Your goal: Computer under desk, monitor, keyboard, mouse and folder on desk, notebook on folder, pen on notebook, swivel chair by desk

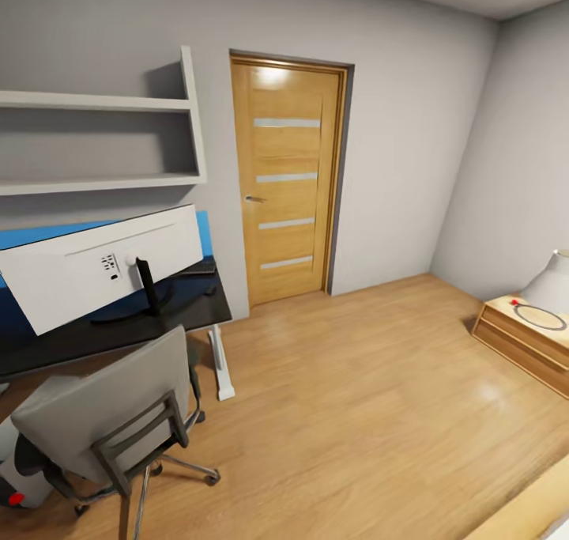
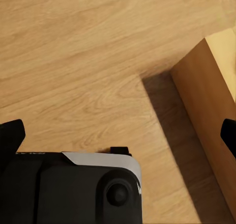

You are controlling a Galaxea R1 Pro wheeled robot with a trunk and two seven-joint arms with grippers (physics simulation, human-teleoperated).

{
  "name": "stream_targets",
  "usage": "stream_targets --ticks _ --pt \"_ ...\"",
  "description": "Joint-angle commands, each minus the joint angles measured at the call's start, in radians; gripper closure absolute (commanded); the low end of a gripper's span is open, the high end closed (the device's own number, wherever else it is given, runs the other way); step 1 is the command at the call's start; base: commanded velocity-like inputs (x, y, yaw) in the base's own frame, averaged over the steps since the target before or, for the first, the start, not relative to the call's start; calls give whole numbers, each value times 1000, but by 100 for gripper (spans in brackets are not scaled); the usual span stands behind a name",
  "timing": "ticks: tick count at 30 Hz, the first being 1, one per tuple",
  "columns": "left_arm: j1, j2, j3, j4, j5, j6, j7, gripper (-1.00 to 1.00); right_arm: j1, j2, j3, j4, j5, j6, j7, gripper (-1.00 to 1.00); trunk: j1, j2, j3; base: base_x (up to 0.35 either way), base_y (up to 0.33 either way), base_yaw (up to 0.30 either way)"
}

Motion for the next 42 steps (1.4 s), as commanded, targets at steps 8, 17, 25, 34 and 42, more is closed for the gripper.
stream_targets --ticks 8,17,25,34,42 --pt "0 -1 -1 -2 3 -1 -1 -100 -1 0 -3 -4 4 -4 -3 -100 1 -1 -2 325 0 0" --pt "0 -1 -3 -2 2 1 -1 -100 -2 1 -4 -175 1 -5 2 -100 1 -1 -2 325 0 0" --pt "0 0 -3 -2 2 2 -1 -100 -2 -4 -16 -278 -26 -4 -2 -100 1 -1 -2 316 93 0" --pt "0 -2 -3 -2 2 2 -1 -100 -2 -6 -20 -241 -54 -13 -1 -100 1 -1 -2 296 140 -3" --pt "0 -3 -5 -2 1 0 -3 -100 -2 -6 -17 -226 -56 -15 0 -100 1 -1 -2 96 16 -177"
